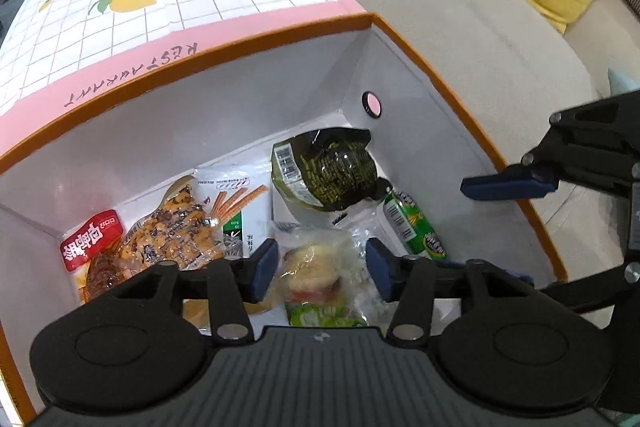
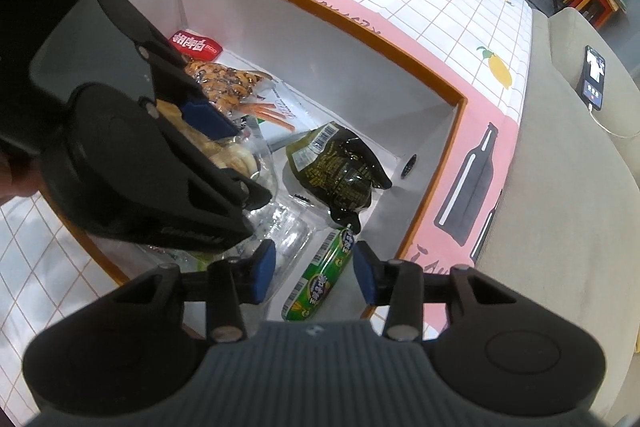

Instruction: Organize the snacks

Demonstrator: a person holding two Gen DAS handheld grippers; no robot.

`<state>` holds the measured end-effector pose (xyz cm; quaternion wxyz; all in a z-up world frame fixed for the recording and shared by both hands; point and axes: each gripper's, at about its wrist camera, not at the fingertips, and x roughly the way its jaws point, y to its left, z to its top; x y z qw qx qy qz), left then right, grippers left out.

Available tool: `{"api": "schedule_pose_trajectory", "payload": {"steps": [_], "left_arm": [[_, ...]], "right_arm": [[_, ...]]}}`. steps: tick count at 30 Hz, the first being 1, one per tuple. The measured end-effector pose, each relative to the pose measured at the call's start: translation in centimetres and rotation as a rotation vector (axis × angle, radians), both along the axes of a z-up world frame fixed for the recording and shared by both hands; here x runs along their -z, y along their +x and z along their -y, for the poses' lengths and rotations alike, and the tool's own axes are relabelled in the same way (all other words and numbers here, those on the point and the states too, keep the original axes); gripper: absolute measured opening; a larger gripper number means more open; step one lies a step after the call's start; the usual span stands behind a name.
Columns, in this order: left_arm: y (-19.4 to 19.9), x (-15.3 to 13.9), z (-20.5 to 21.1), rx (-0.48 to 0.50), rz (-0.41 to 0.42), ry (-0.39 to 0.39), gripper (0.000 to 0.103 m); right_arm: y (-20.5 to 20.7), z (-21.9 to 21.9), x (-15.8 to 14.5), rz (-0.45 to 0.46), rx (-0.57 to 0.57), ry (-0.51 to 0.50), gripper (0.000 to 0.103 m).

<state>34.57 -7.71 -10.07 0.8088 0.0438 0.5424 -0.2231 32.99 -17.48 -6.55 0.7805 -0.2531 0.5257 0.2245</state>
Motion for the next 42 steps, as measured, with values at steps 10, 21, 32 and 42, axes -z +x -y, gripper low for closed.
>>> {"api": "schedule_pose_trajectory", "payload": {"steps": [10, 21, 32, 42], "left_arm": [[-1.0, -2.6, -1.5, -0.038, 0.052, -0.008, 0.067], [-7.8, -10.7, -4.7, -0.187, 0.305, -0.006, 0.068], [-18.8, -18.3, -6.2, -0.288, 0.614, 0.019, 0.068], [-27.0, -19.6, -6.5, -0.379, 0.687, 0.042, 0.074]], "right_arm": [[-0.5, 0.5, -0.7, -0.003, 0.032, 0.017, 0.045], [-3.3, 1.7, -7.5, 0.109, 0.206, 0.184, 0.047], [-13.9, 3.1, -16.9, 0.343, 0.269, 0.392, 0.067], [-24.9, 3.5, -18.0, 0.516, 0.377, 0.517, 0.072]]}}
